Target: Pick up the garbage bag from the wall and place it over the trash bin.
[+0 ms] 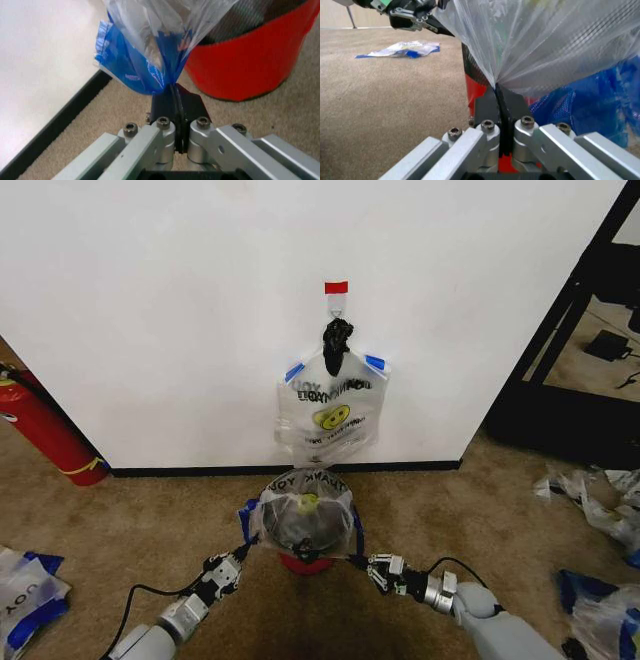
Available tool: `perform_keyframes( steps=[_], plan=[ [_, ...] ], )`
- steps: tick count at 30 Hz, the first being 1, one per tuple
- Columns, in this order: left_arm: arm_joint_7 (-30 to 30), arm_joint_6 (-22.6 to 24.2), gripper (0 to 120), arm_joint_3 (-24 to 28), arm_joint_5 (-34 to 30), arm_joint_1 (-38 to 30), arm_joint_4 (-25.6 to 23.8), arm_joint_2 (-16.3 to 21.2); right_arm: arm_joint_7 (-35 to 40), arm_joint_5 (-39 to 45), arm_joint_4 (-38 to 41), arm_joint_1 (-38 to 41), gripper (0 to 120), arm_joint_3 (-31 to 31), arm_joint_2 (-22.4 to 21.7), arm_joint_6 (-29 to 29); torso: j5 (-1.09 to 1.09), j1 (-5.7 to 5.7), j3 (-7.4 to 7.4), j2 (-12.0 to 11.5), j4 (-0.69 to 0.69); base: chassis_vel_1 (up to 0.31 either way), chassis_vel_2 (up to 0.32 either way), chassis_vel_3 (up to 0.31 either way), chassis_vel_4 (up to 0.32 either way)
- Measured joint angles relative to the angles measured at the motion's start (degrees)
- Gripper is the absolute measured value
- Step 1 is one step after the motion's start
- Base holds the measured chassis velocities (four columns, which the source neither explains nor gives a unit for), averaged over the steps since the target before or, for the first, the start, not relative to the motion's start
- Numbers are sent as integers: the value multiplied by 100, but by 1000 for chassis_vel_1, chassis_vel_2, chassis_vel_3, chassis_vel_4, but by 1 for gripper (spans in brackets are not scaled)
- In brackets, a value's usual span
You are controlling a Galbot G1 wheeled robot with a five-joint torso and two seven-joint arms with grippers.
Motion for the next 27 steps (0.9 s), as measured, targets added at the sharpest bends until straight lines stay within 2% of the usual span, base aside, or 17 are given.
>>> perform_keyframes(
  steps=[5,10,14,19,21,24,25,27],
  plan=[
    [-1,-19,0,34,31,-108,241,-67,196,-257,-273,77,0,29,123,11,0,0,0,0,0,0,0,0,0],
    [-7,-49,0,99,83,-312,658,-220,802,-516,-744,194,0,61,314,37,1,0,0,0,0,0,0,0,0],
    [-23,-111,0,121,80,-332,705,-273,907,-439,-768,192,0,31,343,32,0,0,0,-1,0,0,0,0,0],
    [-80,-294,0,127,13,-242,492,-235,658,27,-522,130,0,-31,244,-34,1,0,0,-1,0,0,0,0,0],
    [-68,-371,1,121,-17,-193,403,-195,450,215,-418,106,6,-34,181,-79,1,0,0,-1,0,0,0,0,0],
    [54,-477,16,62,-5,-78,189,-73,-235,586,-107,34,21,11,-84,-336,2,0,0,-1,0,0,0,0,0],
    [54,-477,16,62,-5,-78,189,-73,-235,586,-107,34,21,11,-84,-336,2,0,0,-1,0,0,0,0,0],
    [154,-507,25,7,97,-38,139,9,-763,732,66,5,31,96,-317,-598,2,0,0,-1,0,0,0,0,0]
  ],
)
